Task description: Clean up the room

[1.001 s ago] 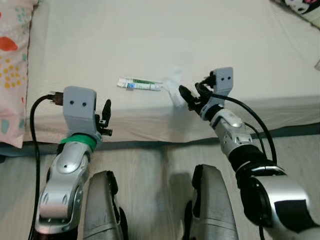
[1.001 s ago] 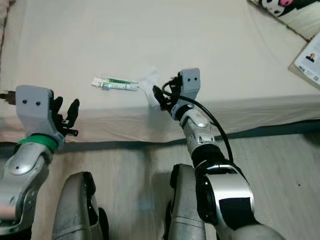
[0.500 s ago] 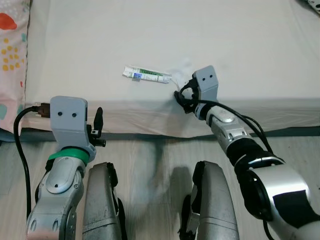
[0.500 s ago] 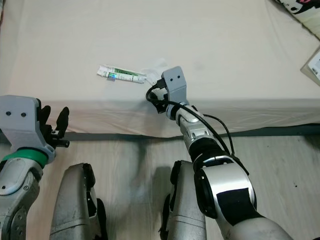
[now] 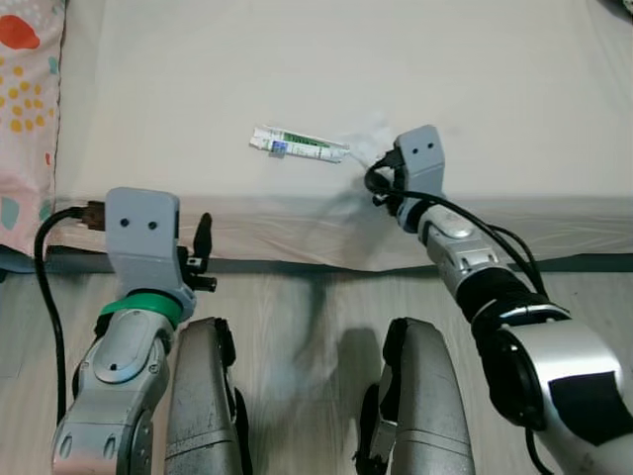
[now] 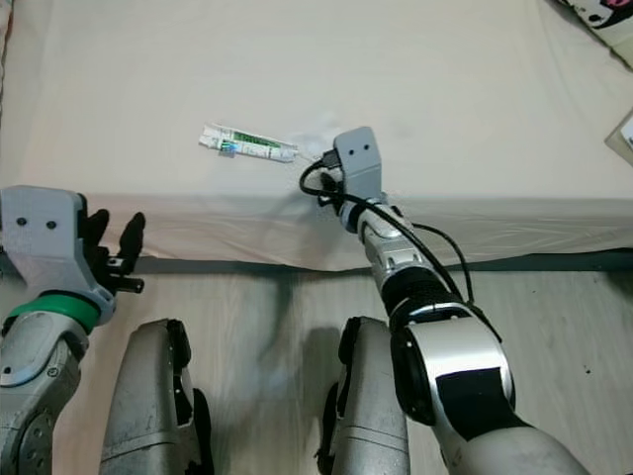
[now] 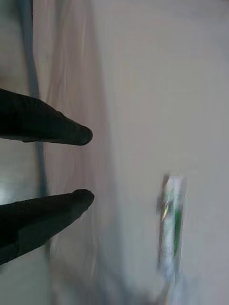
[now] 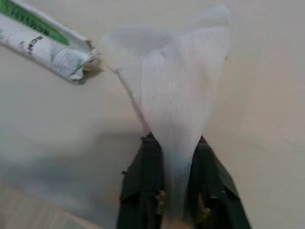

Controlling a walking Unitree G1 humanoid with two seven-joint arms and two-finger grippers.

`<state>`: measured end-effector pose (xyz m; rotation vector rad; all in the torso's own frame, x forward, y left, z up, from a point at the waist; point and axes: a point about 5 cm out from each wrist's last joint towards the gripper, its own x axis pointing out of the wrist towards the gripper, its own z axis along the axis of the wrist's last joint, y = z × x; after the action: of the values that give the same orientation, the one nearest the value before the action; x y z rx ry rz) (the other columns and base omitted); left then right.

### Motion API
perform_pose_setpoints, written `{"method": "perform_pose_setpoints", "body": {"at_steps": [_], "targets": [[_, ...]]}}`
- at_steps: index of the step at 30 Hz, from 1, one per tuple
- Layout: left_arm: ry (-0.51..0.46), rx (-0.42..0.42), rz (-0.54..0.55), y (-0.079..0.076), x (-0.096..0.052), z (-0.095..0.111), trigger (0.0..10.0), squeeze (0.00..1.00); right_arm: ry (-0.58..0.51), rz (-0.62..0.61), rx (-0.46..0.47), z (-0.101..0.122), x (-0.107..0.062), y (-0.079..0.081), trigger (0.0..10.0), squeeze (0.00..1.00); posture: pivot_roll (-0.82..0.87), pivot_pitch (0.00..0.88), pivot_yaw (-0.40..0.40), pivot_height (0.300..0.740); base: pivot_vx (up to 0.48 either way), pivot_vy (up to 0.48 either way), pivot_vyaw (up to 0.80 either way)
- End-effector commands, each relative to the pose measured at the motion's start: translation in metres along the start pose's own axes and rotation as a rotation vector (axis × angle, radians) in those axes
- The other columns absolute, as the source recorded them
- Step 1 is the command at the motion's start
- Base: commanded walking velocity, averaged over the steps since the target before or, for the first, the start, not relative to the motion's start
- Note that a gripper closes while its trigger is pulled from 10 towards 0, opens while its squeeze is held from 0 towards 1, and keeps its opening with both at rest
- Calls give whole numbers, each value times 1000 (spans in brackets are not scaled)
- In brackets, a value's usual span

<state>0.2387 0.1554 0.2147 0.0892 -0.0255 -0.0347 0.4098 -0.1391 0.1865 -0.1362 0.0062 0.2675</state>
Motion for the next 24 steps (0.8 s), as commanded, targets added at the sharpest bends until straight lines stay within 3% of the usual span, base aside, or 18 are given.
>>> {"method": "perform_pose_setpoints", "body": {"at_steps": [1, 4, 6, 8, 9, 10, 14, 17, 20, 21, 24], "targets": [[34, -26, -85, -7, -4, -4, 10000, 0, 52, -15, 28, -14, -5, -5, 0, 0, 243, 352, 13, 517, 0, 0, 0], [42, -49, -151, -11, -5, -5, 10000, 0, 45, -15, 36, -12, -5, -7, 0, 0, 231, 333, 11, 517, 0, 0, 0], [63, -90, -315, -20, -8, -5, 10000, 0, 36, -18, 49, -9, -5, -13, 0, 0, 204, 293, 9, 517, 0, 0, 0], [63, -90, -315, -20, -8, -5, 10000, 0, 36, -18, 49, -9, -5, -13, 0, 0, 204, 293, 9, 517, 0, 0, 0], [56, -91, -424, -24, -10, -3, 10000, 0, 23, -17, 52, -6, -6, -16, 0, 0, 174, 252, 3, 517, 0, 0, 0], [47, -83, -448, -25, -9, -2, 10000, 0, 16, -15, 52, -5, -6, -18, 0, 0, 174, 252, 3, 517, 0, 0, 0], [9, -75, -464, -23, -5, 3, 10000, 0, -35, -2, 47, 4, -5, -20, 0, 0, 153, 220, -1, 517, 0, 0, 0], [-79, -97, -444, -17, 2, 17, 10000, 0, -215, 8, 24, 30, -7, -26, 0, 0, 121, 182, -3, 517, 0, 0, 0], [-108, -106, -436, -17, 6, 22, 10000, 0, -299, 5, 28, 38, -11, -27, 0, 0, 102, 164, -2, 517, 0, 0, 0], [-145, -116, -413, -18, 12, 27, 10000, 0, -405, 6, 59, 43, -19, -24, 10000, 0, 62, 134, 0, 517, 0, 0, 0], [-169, -132, -347, -20, 23, 28, 10000, 0, -479, -5, 134, 36, -39, -13, 10000, 0, 34, 115, 2, 517, 0, 0, 0]]}}
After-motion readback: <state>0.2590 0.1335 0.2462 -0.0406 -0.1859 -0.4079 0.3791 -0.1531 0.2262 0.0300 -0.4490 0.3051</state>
